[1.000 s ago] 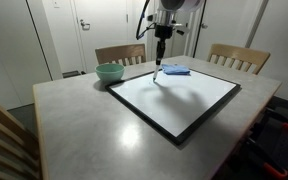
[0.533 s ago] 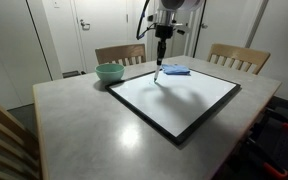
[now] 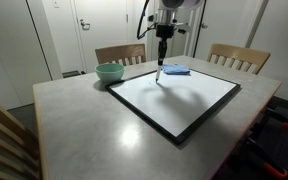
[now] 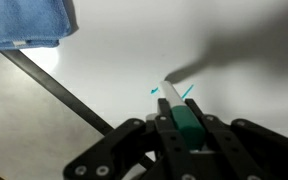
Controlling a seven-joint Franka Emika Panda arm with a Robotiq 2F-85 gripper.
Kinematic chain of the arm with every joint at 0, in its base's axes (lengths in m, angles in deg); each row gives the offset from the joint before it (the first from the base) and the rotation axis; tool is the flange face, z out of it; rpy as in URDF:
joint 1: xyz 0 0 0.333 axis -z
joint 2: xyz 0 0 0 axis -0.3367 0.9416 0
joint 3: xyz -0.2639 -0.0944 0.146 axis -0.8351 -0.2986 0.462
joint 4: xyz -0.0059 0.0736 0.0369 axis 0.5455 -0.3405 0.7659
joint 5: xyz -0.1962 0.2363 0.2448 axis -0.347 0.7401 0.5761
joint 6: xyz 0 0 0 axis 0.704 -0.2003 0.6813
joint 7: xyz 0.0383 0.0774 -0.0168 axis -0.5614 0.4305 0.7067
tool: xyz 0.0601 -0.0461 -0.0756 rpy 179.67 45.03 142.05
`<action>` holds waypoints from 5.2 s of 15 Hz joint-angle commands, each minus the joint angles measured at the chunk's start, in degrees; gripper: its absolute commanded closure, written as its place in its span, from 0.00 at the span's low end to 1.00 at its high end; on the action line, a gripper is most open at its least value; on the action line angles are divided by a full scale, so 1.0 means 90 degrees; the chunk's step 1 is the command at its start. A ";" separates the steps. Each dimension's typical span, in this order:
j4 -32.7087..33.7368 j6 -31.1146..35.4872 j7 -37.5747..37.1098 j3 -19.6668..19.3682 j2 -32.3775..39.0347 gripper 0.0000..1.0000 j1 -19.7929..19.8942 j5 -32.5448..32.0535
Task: Take the marker out of the bowl and use it to write on the board
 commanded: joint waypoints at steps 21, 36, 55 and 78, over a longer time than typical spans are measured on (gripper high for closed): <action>-0.0109 -0.0915 -0.0034 0.0026 -0.0455 0.95 0.0022 0.0128; -0.0508 -0.0341 0.0074 -0.0204 -0.0638 0.95 0.0110 0.0160; -0.1136 0.0867 0.0080 -0.0126 -0.0562 0.95 0.0123 0.0041; -0.0847 -0.0518 0.0122 -0.0034 -0.0624 0.95 0.0055 0.0175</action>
